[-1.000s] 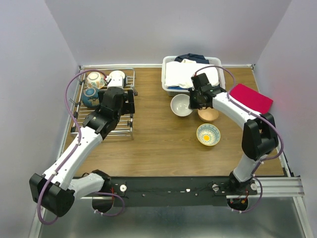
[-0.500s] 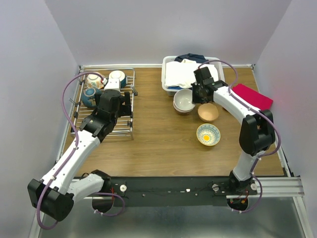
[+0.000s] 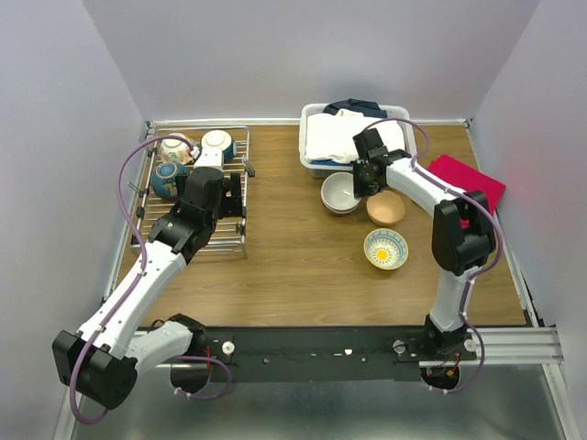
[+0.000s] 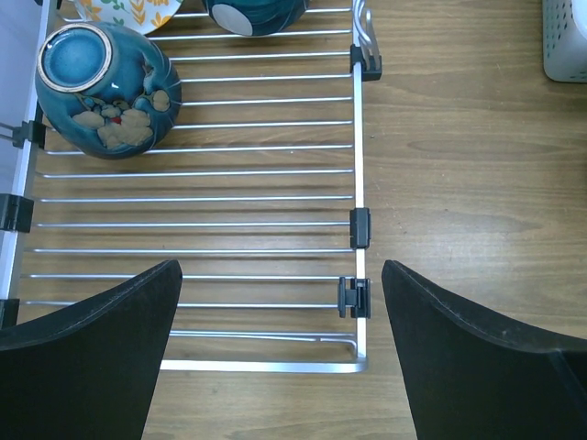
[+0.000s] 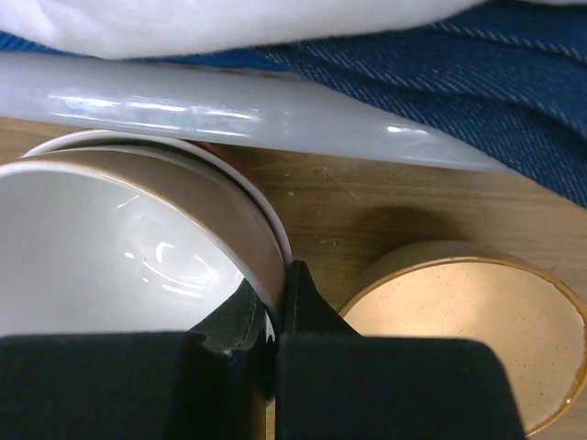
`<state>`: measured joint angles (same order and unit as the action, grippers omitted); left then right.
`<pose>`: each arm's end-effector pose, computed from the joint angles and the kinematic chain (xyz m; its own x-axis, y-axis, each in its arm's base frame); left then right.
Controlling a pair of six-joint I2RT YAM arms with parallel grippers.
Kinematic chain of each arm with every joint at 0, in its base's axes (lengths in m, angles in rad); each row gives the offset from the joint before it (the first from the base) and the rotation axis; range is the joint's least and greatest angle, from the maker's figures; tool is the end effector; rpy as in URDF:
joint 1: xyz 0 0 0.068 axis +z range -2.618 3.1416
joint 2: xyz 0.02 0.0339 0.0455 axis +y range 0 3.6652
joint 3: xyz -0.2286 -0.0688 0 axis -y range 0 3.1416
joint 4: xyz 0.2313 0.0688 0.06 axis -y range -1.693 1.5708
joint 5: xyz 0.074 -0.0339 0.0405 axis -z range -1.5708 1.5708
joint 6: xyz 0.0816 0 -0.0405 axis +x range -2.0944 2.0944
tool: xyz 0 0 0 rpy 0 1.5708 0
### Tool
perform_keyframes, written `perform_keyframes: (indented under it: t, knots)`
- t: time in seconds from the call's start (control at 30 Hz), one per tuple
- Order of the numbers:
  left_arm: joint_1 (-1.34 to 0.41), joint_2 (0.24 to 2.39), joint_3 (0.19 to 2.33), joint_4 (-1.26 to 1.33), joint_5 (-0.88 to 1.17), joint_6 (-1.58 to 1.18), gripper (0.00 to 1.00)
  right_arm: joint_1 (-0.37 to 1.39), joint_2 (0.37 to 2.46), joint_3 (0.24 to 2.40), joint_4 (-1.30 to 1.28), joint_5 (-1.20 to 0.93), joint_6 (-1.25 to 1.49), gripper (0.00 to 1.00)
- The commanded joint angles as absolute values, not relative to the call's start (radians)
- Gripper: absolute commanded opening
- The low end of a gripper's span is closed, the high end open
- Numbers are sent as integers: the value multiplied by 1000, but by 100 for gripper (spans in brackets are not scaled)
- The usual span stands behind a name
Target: Unload the bowls from the dish rack
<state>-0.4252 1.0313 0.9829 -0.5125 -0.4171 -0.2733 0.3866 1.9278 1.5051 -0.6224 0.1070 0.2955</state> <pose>0.2526 -0.0781 0.2793 -0.4840 -0.0517 -0.8735 -0.0685 0.9974 -0.0211 0.3861 0.1478 0.1533 -0.8611 -0.0379 -0.5070 -0.0778 0.9953 0.0578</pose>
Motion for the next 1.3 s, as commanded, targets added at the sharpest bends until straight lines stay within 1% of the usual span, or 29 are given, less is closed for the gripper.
perform_keyframes:
  t: [0.0, 0.07, 0.23, 0.43, 0.47, 0.53, 0.57, 0.63, 0.7, 0.73, 0.77, 0.83, 0.87, 1.13, 1.17, 1.27]
  knots:
    - [-416, 1014, 974, -506, -400, -255, 99, 393, 1953, 1549, -675, 25, 272, 1]
    - [-414, 1015, 974, -506, -391, -255, 99, 391, 1950, 1546, -699, 5, 264, 1]
    - [-413, 1022, 983, -509, -370, -253, 99, 399, 1927, 1542, -749, -127, 249, 1]
    - [-410, 1037, 992, -508, -351, -253, 99, 406, 1914, 1525, -738, -179, 247, 6]
    - [-411, 1038, 994, -509, -350, -253, 99, 408, 1913, 1525, -726, -184, 252, 12]
    - [-410, 1038, 996, -508, -347, -253, 99, 414, 1916, 1526, -718, -186, 255, 19]
    - [-408, 1039, 996, -509, -347, -253, 99, 417, 1917, 1529, -712, -184, 261, 27]
    - [-408, 1039, 996, -511, -347, -255, 99, 428, 1917, 1534, -709, -181, 262, 32]
    - [-407, 1035, 993, -512, -348, -253, 99, 440, 1917, 1540, -706, -179, 264, 41]
    - [-407, 1034, 991, -512, -347, -253, 99, 443, 1917, 1543, -707, -173, 264, 43]
    - [-407, 1034, 989, -512, -347, -253, 99, 445, 1917, 1546, -709, -172, 265, 49]
    - [-403, 1035, 989, -512, -347, -249, 99, 446, 1913, 1546, -709, -175, 265, 52]
    - [-403, 1035, 991, -514, -348, -249, 99, 446, 1911, 1546, -715, -172, 262, 56]
    - [-391, 1035, 991, -512, -353, -235, 99, 445, 1872, 1543, -729, -114, 256, 60]
    - [-390, 1035, 991, -514, -354, -232, 99, 446, 1856, 1545, -729, -110, 256, 69]
    - [-385, 1035, 992, -509, -354, -221, 99, 446, 1807, 1551, -721, -92, 268, 79]
